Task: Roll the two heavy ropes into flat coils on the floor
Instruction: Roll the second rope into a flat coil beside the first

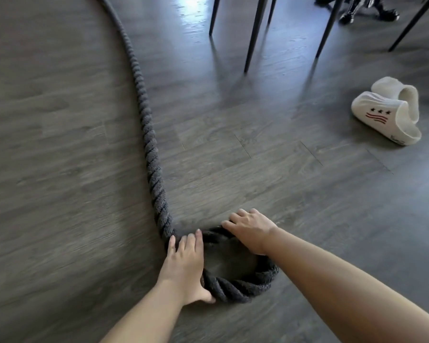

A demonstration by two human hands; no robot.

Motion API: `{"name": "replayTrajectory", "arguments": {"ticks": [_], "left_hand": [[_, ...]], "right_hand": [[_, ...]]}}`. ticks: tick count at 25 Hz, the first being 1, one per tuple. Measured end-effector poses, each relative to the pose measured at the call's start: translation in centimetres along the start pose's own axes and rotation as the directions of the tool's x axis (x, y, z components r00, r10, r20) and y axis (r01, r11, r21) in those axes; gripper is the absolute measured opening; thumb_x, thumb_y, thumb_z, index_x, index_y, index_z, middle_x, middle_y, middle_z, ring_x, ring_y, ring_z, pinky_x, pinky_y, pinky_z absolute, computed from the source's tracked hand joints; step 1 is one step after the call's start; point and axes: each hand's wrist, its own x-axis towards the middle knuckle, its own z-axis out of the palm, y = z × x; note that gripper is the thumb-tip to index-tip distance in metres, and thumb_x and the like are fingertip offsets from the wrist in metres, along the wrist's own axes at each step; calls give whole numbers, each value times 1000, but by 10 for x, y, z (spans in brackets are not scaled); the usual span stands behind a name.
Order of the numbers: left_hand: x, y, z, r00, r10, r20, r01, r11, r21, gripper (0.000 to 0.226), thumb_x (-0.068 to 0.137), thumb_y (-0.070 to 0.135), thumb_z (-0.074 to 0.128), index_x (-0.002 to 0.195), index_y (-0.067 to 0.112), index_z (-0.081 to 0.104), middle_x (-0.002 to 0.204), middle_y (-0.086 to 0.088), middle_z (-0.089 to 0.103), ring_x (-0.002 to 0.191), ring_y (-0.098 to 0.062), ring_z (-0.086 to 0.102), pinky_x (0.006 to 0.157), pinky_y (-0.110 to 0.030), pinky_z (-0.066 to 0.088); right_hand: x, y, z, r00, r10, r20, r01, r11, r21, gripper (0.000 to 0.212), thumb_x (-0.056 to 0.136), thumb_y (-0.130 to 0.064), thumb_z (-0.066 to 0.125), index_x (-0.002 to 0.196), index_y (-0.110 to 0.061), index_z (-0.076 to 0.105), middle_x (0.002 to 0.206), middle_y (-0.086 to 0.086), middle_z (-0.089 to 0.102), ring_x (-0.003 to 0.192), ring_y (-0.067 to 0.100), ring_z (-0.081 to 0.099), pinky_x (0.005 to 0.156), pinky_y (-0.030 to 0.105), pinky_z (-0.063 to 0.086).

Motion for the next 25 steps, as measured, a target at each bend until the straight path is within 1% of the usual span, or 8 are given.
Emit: {"name": "replayTrajectory", "arguments": {"ticks": [2, 4, 7, 8, 10, 16, 20, 25], "left_hand": [[3, 1, 2, 999, -10, -36, 10, 1000, -4, 156, 53, 90, 61, 150, -10, -8, 142, -19, 36, 131, -32, 38, 120, -55, 1], [8, 6, -3, 996, -89, -25, 88, 996, -30, 151, 58, 92, 56, 149, -14, -2, 137, -23, 43, 125, -33, 46, 117, -58, 4], [27, 16, -17, 947, -319, 35, 319, 924, -209, 145, 61, 92, 52, 150, -12, 5, 141, -21, 46, 126, -31, 48, 115, -59, 16], [33, 19, -21, 933, -355, 61, 358, 896, -263, 143, 61, 90, 55, 151, -11, 7, 141, -20, 47, 126, -31, 49, 115, -57, 18], [42, 20, -26, 934, -351, 62, 354, 892, -280, 138, 65, 86, 58, 151, -9, 9, 140, -19, 48, 126, -31, 48, 114, -56, 20], [39, -31, -29, 989, -42, -142, -31, 877, -479, 74, 91, 49, 61, 152, 18, 32, 158, 2, 31, 140, -15, 37, 116, -29, 26], [34, -74, -45, 989, -113, -98, 75, 942, -328, 75, 97, 32, 60, 156, 12, 19, 166, -2, 7, 151, -20, 9, 119, -32, 17], [39, -103, -75, 996, -89, 23, 91, 992, -86, 86, 94, 22, 65, 157, 6, 7, 165, -13, 3, 152, -28, 2, 121, -43, 10]], "right_hand": [[8, 1, -8, 999, 43, -29, -42, 999, 10, 47, 92, -15, 51, 137, -21, 40, 132, 7, 45, 121, 29, 42, 90, 39, 38], [18, -12, -10, 956, 282, -81, -267, 951, 157, 41, 89, -17, 50, 130, -21, 44, 130, 8, 44, 119, 31, 41, 92, 40, 38], [42, -32, -22, 675, 714, 185, -638, 440, 632, 39, 92, -41, 48, 119, -13, 44, 122, 9, 58, 113, 31, 54, 89, 40, 46], [56, -34, -27, 638, 709, 300, -666, 313, 677, 52, 92, -55, 47, 118, -10, 44, 117, 10, 63, 110, 31, 59, 86, 39, 47], [86, -32, -31, 662, 642, 386, -668, 273, 692, 78, 84, -73, 48, 122, -4, 42, 114, 10, 65, 109, 30, 62, 84, 36, 46], [137, -22, -20, 786, 555, 274, -591, 543, 596, 77, 80, -35, 69, 135, -3, 27, 136, 11, 43, 126, 30, 43, 95, 43, 43], [154, 4, -39, 971, 189, 144, -226, 925, 305, 80, 81, -20, 69, 144, -1, 23, 138, 11, 44, 126, 30, 41, 98, 44, 36], [166, 35, -55, 955, -296, -15, 290, 944, -159, 73, 90, -11, 57, 148, 9, 17, 137, 17, 46, 119, 33, 46, 91, 42, 37]]}}
